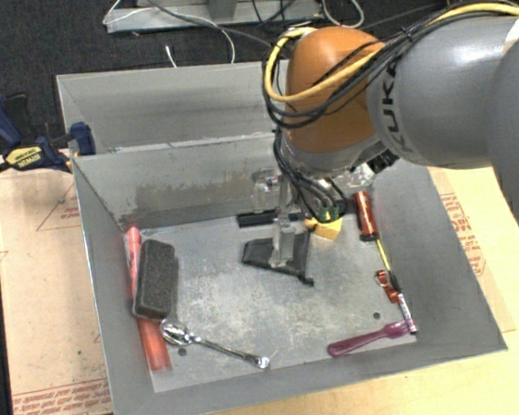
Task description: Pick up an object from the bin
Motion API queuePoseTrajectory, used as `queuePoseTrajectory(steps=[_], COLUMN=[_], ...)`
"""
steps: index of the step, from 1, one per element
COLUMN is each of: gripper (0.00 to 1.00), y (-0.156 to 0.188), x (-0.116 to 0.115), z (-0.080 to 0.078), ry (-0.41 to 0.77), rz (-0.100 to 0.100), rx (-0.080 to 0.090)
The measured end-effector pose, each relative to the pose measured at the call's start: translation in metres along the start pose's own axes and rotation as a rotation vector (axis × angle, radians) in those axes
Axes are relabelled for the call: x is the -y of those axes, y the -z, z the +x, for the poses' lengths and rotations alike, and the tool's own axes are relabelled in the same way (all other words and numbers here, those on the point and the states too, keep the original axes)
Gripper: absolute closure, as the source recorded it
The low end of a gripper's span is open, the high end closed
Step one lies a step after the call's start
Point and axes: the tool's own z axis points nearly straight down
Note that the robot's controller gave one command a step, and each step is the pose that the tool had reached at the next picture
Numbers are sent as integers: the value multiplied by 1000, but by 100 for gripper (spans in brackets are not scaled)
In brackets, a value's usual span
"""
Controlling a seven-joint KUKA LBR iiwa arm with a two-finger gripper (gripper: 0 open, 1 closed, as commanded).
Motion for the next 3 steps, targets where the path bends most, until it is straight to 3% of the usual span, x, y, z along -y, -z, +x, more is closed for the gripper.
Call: queuePoseTrajectory(steps=[1, 2, 3], gripper=[0, 0, 0], y=[5, -85, -44], x=[1, 45, 60], z=[-1, 16, 5], ry=[-2, -202, -80], rz=[-1, -2, -2], rx=[7, 6, 15])
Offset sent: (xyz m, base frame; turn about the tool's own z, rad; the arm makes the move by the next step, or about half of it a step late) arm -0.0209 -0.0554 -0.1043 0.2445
